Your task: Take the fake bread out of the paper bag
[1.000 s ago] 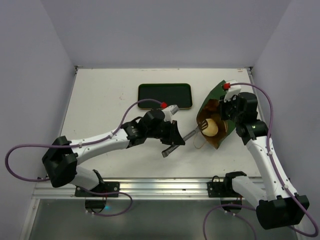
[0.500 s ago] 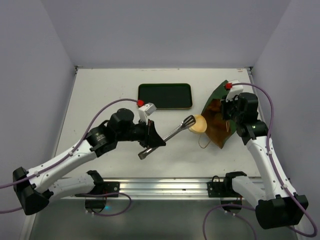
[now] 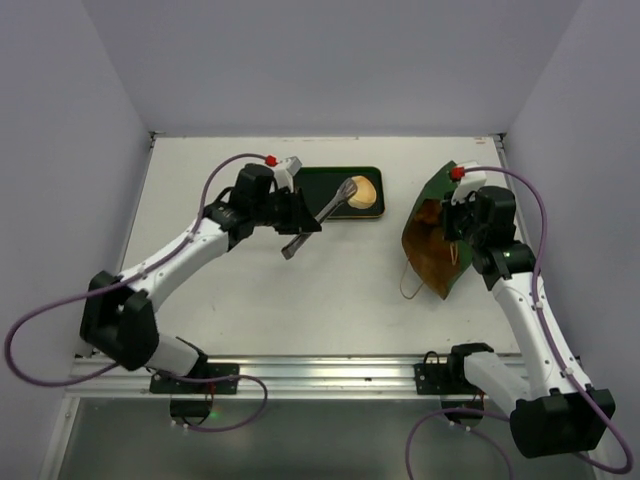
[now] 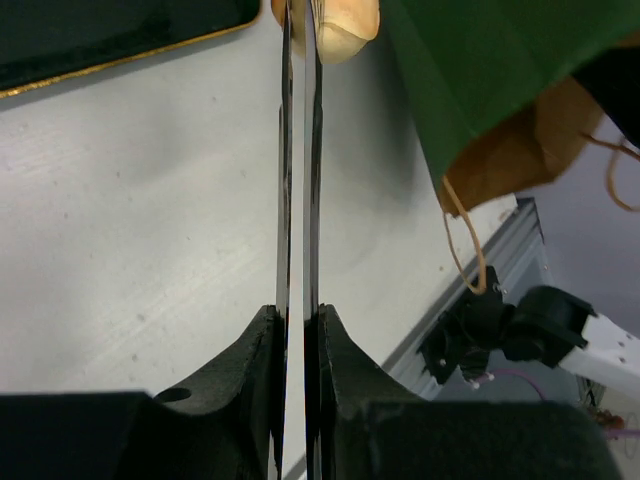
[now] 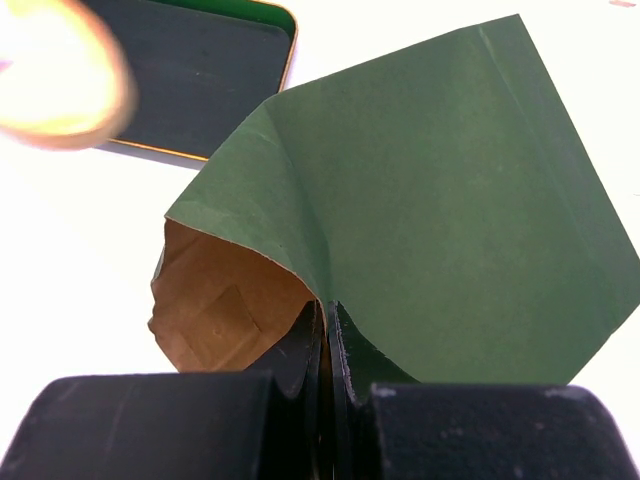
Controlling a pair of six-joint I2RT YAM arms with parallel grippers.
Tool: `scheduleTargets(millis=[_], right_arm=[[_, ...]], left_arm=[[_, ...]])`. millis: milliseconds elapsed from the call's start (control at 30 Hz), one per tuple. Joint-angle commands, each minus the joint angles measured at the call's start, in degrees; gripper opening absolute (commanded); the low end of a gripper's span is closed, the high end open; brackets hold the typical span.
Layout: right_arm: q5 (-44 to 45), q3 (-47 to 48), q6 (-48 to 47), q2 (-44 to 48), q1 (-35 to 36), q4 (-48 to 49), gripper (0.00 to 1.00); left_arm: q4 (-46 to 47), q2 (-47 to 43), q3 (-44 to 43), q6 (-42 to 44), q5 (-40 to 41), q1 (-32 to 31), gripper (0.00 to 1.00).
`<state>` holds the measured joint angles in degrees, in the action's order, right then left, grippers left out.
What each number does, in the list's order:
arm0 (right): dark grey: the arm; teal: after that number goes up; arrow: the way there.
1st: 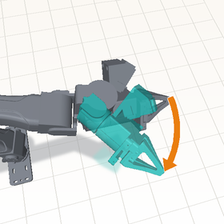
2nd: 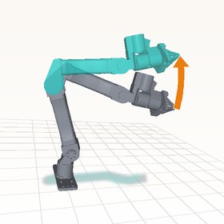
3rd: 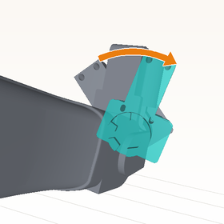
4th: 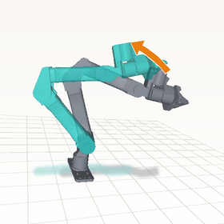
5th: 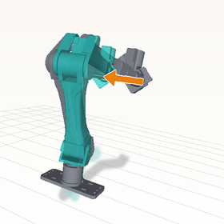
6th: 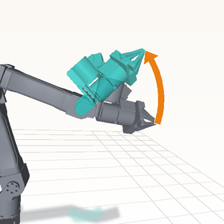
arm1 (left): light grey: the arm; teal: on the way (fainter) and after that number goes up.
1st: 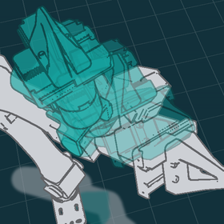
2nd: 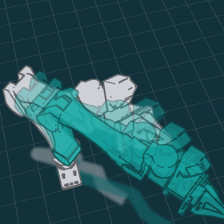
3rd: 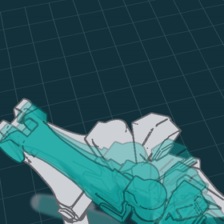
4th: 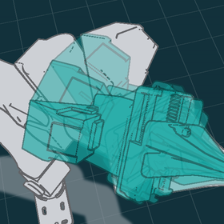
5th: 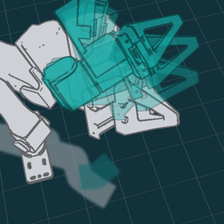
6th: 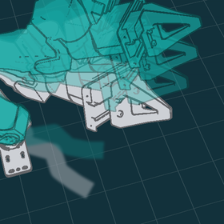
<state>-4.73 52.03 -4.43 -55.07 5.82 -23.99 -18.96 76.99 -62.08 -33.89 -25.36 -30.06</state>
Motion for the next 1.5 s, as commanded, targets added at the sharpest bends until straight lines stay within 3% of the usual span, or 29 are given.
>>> scheduleTargets(millis=[0,133,433,633,767,1233,1467], right_arm=[[-1.9,0.1,1.4,1.5,-0.4,3.7,0.0],[-2.4,-0.2,1.5,2.2,-0.4,3.7,0.0],[-3.0,-0.8,1.7,2.7,-0.7,4.1,0.0],[-3.4,-1.1,1.7,3.0,-1.0,4.2,0.0],[-3.6,-1.3,1.8,3.1,-1.1,4.3,0.0],[-4.1,-1.6,1.9,3.7,-1.6,4.0,0.0],[-4.3,-1.6,1.9,3.8,-1.7,4.0,0.0]], left_arm=[[11.2,9.7,-7.0,-1.5,-0.8,1.0,0.0],[13.4,21.8,-14.1,-1.4,1.3,1.3,0.0],[14.5,36.1,-24.8,-1.6,4.1,2.7,0.0],[12.5,42.3,-30.9,-1.3,2.6,3.1,0.06],[10.4,44.6,-34.2,-0.9,1.5,3.2,0.12],[9.6,43.8,-32.7,-0.7,0.8,3.4,0.41],[7.9,41.7,-32.2,0.0,1.7,3.4,0.46]])
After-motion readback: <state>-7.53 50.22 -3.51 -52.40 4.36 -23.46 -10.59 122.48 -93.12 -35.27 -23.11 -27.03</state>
